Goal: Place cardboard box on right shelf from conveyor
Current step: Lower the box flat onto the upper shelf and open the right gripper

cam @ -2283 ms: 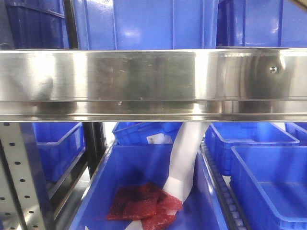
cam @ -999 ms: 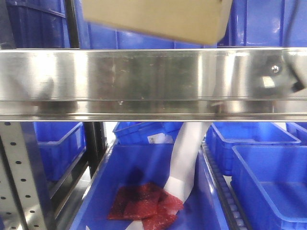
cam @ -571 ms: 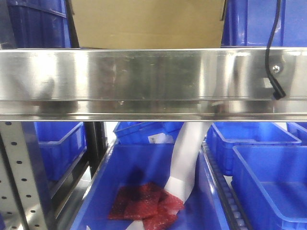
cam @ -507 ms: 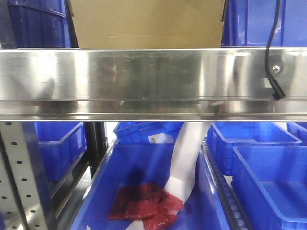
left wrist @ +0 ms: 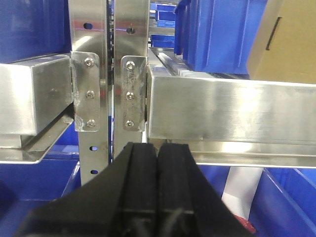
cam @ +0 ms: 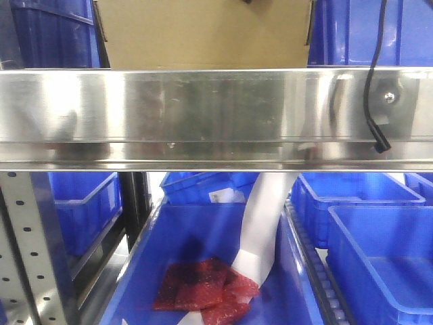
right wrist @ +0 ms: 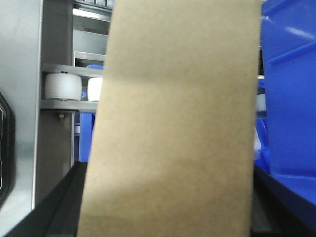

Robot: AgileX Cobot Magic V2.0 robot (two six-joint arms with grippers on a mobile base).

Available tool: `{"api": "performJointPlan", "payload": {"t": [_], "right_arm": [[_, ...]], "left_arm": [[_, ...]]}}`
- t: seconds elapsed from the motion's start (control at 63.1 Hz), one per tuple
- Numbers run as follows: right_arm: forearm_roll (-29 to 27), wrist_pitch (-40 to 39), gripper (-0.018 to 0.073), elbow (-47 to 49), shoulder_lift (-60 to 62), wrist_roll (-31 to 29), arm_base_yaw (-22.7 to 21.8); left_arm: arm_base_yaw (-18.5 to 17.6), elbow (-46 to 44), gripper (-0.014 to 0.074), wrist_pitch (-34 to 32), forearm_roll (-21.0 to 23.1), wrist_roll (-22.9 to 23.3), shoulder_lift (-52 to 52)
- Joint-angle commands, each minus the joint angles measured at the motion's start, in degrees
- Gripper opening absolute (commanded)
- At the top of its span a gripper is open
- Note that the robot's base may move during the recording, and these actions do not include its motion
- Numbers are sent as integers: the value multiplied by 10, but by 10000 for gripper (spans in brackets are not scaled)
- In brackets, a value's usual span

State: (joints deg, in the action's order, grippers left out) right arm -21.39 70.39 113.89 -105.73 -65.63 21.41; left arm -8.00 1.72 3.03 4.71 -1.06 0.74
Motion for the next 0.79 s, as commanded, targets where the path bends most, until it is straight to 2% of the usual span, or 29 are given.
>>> {"api": "performJointPlan", "payload": {"t": [0.0,0.159,0.206,0.285,0.412,0.586,0.777], "right_arm": [[-29,-4,234,18,27,16,-1],[-29,-25,582,18,27,63,-1],[-29,-34,652,18,27,77,-1],[-29,-37,622,18,27,81,-1],[-30,-39,624,18,28,84,-1],[-54,-57,624,18,40,119,-1],[-55,-81,624,18,60,170,-1]], "left_arm": [[1,-2,-119,-53,5,4,6],[1,-2,-119,-53,5,4,6],[1,-2,-119,-53,5,4,6],[1,-2,-119,-53,5,4,6],[1,-2,-119,-53,5,4,6],[1,-2,-119,-53,5,4,6],[1,-2,-119,-53,5,4,6]]}}
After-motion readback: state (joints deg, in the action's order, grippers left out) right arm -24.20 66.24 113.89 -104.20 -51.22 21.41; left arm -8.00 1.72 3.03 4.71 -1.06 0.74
